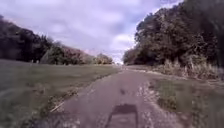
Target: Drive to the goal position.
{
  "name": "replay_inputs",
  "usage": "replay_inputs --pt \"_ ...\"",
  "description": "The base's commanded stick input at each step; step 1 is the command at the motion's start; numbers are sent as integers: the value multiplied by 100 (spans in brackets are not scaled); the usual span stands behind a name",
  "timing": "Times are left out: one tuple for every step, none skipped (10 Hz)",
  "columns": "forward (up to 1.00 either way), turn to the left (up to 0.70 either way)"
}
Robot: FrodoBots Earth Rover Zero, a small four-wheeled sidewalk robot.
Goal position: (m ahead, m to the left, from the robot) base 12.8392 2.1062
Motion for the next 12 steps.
replay_inputs --pt "100 0" --pt "100 0" --pt "100 0" --pt "100 0" --pt "100 0" --pt "100 0" --pt "100 0" --pt "100 0" --pt "100 0" --pt "100 0" --pt "100 0" --pt "100 -6"
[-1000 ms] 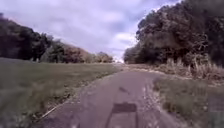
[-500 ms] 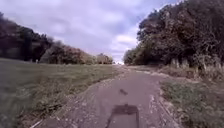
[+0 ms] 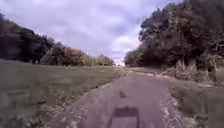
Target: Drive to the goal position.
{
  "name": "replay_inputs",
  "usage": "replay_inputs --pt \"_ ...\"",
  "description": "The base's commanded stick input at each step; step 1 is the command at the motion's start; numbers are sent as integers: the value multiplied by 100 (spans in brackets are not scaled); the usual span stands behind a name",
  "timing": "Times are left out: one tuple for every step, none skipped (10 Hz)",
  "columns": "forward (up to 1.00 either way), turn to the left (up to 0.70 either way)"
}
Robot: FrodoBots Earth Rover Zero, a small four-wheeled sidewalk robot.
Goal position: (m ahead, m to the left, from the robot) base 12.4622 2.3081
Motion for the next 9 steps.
replay_inputs --pt "100 -15" --pt "100 -15" --pt "100 -18" --pt "100 -19" --pt "100 -20" --pt "100 -23" --pt "100 -27" --pt "100 -30" --pt "100 -33"
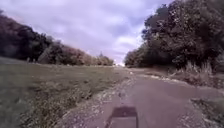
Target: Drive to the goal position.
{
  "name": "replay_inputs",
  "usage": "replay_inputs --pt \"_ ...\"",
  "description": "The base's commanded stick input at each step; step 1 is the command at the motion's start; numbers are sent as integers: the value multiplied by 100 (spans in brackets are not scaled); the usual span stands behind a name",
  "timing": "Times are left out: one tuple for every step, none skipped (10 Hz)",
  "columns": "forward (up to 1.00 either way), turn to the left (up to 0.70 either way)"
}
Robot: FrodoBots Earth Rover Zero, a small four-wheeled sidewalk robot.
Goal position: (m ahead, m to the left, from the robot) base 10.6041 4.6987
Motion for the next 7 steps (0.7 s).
replay_inputs --pt "100 -34" --pt "100 -34" --pt "100 -34" --pt "100 -34" --pt "100 -34" --pt "100 -34" --pt "100 -34"
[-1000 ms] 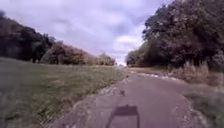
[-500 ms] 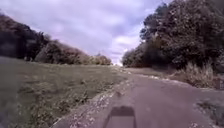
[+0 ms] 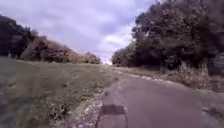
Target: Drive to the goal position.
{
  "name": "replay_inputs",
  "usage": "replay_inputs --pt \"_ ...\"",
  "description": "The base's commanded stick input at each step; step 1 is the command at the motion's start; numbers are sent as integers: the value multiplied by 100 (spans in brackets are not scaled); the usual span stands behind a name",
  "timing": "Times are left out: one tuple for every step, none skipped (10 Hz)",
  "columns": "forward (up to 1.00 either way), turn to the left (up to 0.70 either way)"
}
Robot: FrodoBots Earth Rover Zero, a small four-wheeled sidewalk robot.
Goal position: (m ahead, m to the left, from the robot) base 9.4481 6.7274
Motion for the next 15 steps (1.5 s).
replay_inputs --pt "100 -34" --pt "100 -34" --pt "100 -34" --pt "100 -34" --pt "100 -34" --pt "100 -27" --pt "100 -12" --pt "100 -4" --pt "100 0" --pt "100 0" --pt "100 0" --pt "100 0" --pt "100 0" --pt "100 0" --pt "100 0"
